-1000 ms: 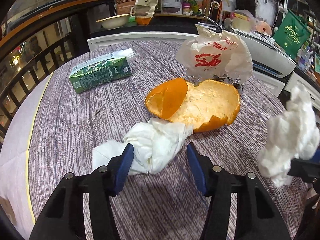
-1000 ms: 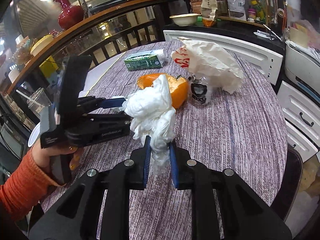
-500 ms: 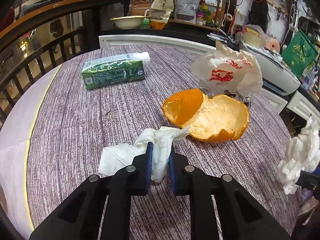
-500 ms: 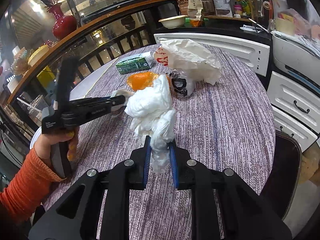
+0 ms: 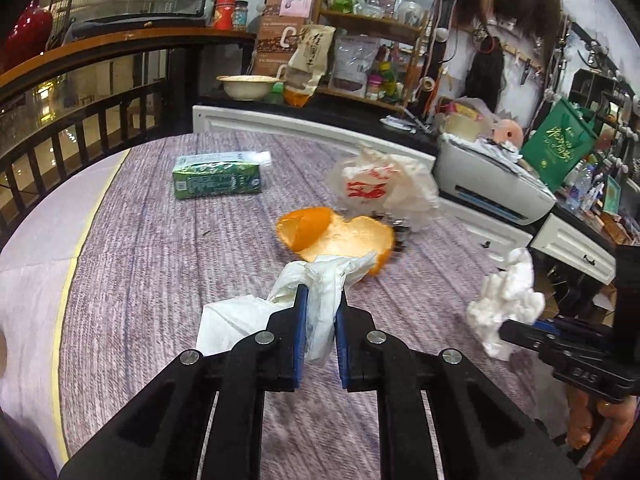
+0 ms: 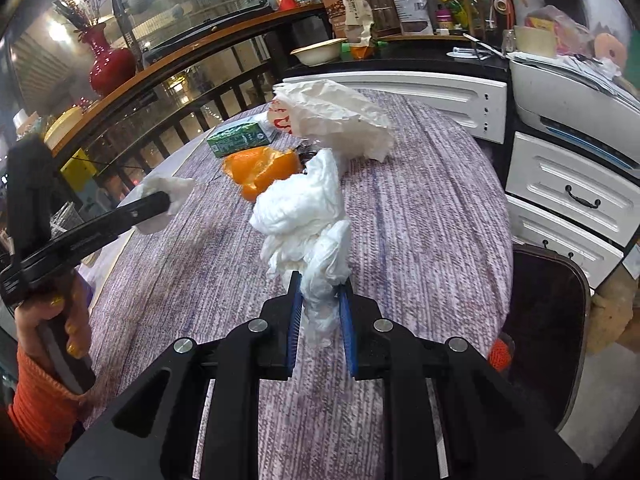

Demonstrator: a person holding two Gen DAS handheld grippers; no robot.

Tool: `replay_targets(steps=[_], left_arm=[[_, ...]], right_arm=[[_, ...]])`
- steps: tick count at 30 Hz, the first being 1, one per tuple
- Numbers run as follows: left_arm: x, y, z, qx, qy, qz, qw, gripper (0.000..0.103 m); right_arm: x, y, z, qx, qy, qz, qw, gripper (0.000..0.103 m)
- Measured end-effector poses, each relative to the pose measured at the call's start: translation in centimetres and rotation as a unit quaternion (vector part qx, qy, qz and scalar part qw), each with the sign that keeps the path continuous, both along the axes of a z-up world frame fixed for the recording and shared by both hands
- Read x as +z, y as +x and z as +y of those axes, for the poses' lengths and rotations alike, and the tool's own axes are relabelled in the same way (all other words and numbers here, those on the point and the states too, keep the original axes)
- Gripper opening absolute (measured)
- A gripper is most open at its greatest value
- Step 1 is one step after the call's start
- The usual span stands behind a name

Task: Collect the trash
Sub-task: 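Carry the tissue over the bin and open the right gripper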

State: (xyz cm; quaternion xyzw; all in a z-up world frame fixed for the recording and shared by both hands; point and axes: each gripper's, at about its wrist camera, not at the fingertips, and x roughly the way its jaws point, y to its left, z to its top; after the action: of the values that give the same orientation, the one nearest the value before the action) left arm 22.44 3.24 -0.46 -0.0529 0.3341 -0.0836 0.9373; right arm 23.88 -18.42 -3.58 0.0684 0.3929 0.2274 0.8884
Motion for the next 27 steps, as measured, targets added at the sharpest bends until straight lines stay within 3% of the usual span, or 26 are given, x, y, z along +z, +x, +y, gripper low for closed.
replay_targets(steps=[16, 27], left_arm=[[1.2, -1.7, -10.1, -0.116, -0.054, -0.02, 0.9915, 0.013], [1.2, -1.0, -16.6, -0.176, -0.063, -0.016, 0.9823, 0.013]], right_arm=[[-1.8, -1.2, -11.1, -0.141, 0.002, 0.015, 0.99, 0.019], [-7.3, 0.8, -17.3, -0.223, -0.02, 0.071, 0.972, 0.019]])
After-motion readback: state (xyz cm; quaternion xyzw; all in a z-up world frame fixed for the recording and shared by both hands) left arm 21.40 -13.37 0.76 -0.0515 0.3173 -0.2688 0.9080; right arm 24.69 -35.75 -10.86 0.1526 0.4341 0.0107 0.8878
